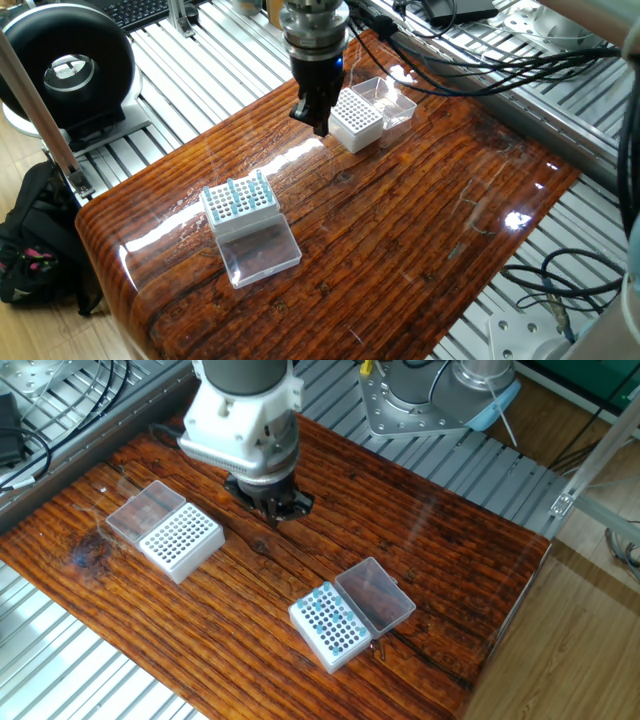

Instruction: Transfer all medium pipette tips from one holder to another

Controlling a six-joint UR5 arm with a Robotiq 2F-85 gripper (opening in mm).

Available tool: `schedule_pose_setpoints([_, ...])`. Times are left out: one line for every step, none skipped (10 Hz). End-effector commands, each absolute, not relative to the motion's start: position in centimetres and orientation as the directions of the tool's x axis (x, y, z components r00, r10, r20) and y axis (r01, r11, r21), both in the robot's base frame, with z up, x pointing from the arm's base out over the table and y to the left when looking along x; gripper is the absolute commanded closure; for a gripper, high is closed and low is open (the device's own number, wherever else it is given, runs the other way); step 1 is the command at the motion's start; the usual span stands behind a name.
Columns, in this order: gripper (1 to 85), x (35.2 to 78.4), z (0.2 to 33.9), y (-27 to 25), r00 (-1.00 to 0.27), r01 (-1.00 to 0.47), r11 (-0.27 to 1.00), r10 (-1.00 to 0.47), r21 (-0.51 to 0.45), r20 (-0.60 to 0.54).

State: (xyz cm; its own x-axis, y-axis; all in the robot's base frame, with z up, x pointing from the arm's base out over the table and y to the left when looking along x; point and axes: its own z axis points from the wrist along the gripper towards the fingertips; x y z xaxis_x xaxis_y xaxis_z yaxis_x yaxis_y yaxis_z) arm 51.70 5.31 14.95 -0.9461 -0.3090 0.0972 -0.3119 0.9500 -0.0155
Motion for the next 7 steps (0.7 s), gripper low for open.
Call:
schedule_pose_setpoints([84.0,53.0,15.0,8.4,-0.948,-0.297,0.955,-0.297,0.015,0.117])
schedule_pose_setpoints([80.0,53.9,14.9,9.3,-0.948,-0.302,0.953,-0.302,0.015,0.101])
schedule_pose_setpoints([74.0,55.0,14.5,10.3,-0.948,-0.308,0.951,-0.309,0.019,0.078])
schedule_pose_setpoints([74.0,56.9,14.0,11.9,-0.957,-0.288,0.957,-0.288,0.021,0.024])
schedule_pose_setpoints([74.0,58.3,13.9,13.2,-0.963,-0.269,0.963,-0.269,0.02,-0.011])
schedule_pose_setpoints([74.0,59.3,14.0,14.5,-0.968,-0.248,0.968,-0.248,0.026,-0.026])
schedule_pose_setpoints([74.0,60.0,14.1,15.8,-0.973,-0.227,0.973,-0.227,0.025,-0.032])
